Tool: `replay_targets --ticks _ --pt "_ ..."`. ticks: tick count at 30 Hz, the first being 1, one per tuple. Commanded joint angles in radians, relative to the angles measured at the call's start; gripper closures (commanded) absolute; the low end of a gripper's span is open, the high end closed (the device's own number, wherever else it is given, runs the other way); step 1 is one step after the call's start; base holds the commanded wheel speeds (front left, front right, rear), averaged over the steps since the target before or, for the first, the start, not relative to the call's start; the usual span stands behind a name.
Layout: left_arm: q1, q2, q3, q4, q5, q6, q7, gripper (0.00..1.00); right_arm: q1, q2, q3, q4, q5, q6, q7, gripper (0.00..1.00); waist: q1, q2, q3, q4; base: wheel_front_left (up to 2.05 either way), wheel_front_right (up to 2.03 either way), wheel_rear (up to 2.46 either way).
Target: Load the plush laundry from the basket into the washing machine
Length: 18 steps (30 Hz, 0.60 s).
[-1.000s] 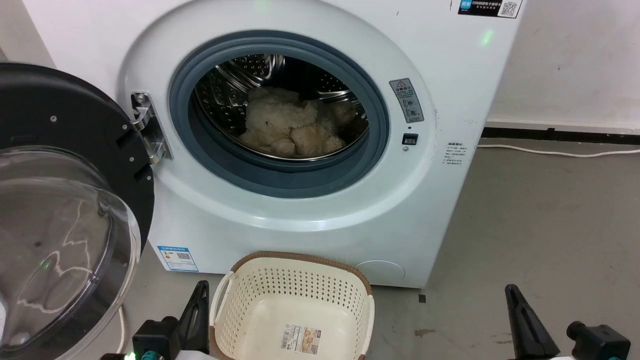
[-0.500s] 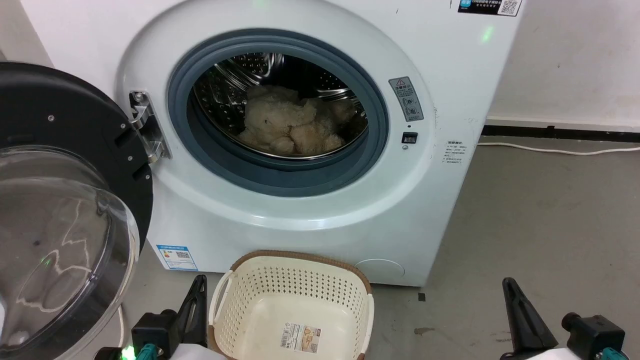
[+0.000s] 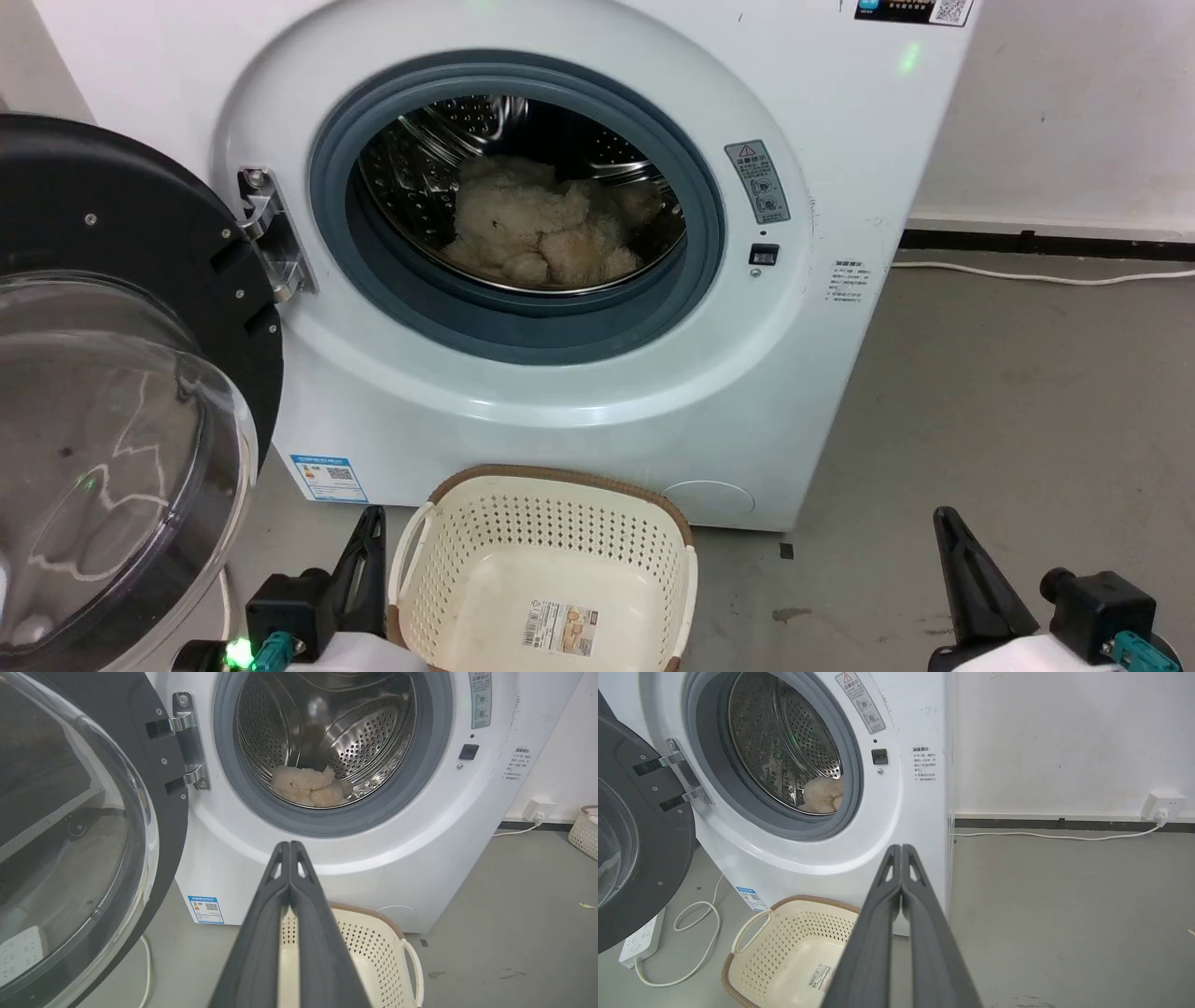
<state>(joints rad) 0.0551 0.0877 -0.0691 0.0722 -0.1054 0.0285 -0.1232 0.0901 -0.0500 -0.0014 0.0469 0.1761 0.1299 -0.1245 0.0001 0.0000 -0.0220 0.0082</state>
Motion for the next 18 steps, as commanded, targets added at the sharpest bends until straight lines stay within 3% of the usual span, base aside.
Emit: replay_targets --ticks 1,18 --pt "-0.017 -0.003 0.006 -0.009 0.01 -0.005 0.005 1.0 -0.018 0.0 0.0 -0.009 -0.013 0.0 0.006 1.0 -0.0001 0.0 0.0 0.0 0.0 0.0 0.0" --pt "-0.028 -0.013 0.025 -0.027 0.038 -0.012 0.04 1.0 -0.039 0.0 0.001 -0.02 -0.061 0.001 0.041 1.0 -0.0001 0.0 0.007 -0.003 0.0 0.0 0.0"
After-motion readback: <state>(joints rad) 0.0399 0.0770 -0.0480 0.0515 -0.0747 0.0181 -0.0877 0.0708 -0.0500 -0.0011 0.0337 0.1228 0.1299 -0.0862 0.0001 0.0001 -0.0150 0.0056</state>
